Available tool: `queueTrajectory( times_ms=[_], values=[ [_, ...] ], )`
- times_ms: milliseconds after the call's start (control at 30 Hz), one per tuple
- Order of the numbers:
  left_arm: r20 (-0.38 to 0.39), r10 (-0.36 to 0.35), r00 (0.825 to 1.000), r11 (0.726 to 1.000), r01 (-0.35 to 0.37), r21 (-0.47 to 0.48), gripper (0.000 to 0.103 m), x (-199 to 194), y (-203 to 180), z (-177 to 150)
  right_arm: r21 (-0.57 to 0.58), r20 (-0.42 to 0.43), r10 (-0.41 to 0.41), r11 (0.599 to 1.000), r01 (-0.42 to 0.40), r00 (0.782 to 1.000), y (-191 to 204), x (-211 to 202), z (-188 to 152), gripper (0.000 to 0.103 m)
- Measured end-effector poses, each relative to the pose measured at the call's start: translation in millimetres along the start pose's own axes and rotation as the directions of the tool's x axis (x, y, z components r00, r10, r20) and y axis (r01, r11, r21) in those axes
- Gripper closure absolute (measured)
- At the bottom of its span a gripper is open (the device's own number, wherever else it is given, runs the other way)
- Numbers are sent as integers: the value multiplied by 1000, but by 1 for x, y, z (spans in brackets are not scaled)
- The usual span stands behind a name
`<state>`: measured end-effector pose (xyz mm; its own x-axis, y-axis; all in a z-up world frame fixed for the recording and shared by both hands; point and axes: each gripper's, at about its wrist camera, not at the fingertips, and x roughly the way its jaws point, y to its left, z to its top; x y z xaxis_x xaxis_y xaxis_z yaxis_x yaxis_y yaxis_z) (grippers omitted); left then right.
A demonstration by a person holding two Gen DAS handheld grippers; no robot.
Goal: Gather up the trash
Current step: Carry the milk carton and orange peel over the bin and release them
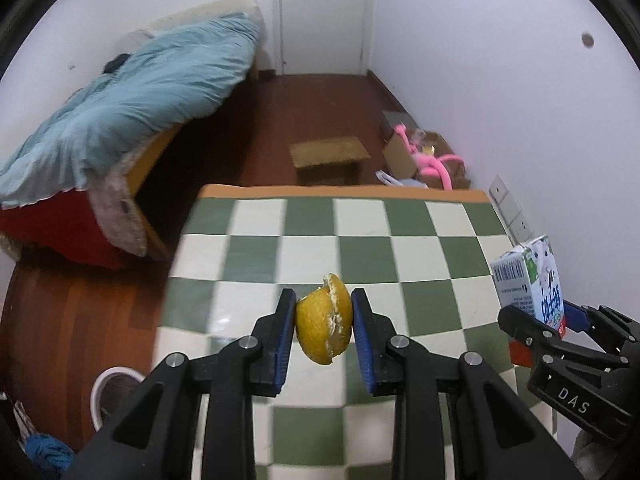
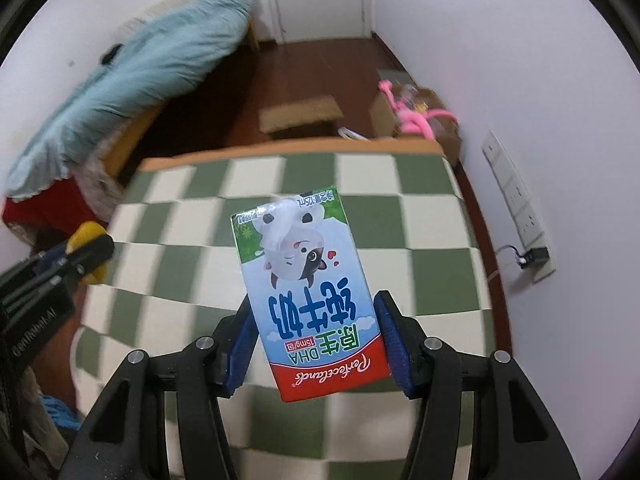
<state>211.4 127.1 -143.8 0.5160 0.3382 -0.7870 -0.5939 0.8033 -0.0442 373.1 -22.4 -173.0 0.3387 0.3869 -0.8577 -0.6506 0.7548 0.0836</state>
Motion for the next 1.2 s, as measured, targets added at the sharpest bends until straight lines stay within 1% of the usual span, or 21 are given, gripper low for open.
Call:
queueTrajectory(
  times_ms=[167,300,433,467,600,700,767,833,900,1033,1100,1200],
  values=[
    [38,25,999,998,-23,-49,79,-51,51,-13,-27,52,83,996,-82,995,60,-42,-4,45],
    [59,61,996,994,-55,-93,79,-82,95,-27,-70,70,166,984,-161,984,120,-70,-13,45],
    [61,120,991,983,-110,-149,79,-106,152,-50,-116,51,253,962,-246,966,185,-84,-29,45],
    [57,137,989,979,-126,-162,79,-110,165,-56,-125,45,263,959,-255,964,196,-85,-32,45],
    [11,188,982,955,-180,-237,79,-111,225,-86,-166,-5,322,933,-319,947,260,-77,-53,45],
    [-33,203,979,938,-204,-280,79,-105,262,-106,-190,-69,350,915,-356,934,308,-59,-72,45],
    [-71,210,975,924,-221,-313,79,-97,289,-122,-202,-108,353,907,-369,929,330,-43,-83,45],
    [-106,207,973,911,-231,-340,79,-85,308,-135,-216,-171,348,900,-380,922,362,-20,-100,45],
    [-147,200,969,898,-241,-367,79,-68,328,-148,-228,-218,333,897,-379,918,382,4,-113,45],
    [-226,165,960,873,-249,-419,79,-31,364,-174,-217,-326,309,895,-389,893,416,58,-136,45],
    [-248,146,958,865,-245,-438,78,-19,376,-182,-206,-377,296,897,-391,878,432,86,-146,45],
    [-281,124,952,853,-247,-460,78,0,389,-193,-210,-423,276,897,-390,863,449,116,-155,45]
  ],
)
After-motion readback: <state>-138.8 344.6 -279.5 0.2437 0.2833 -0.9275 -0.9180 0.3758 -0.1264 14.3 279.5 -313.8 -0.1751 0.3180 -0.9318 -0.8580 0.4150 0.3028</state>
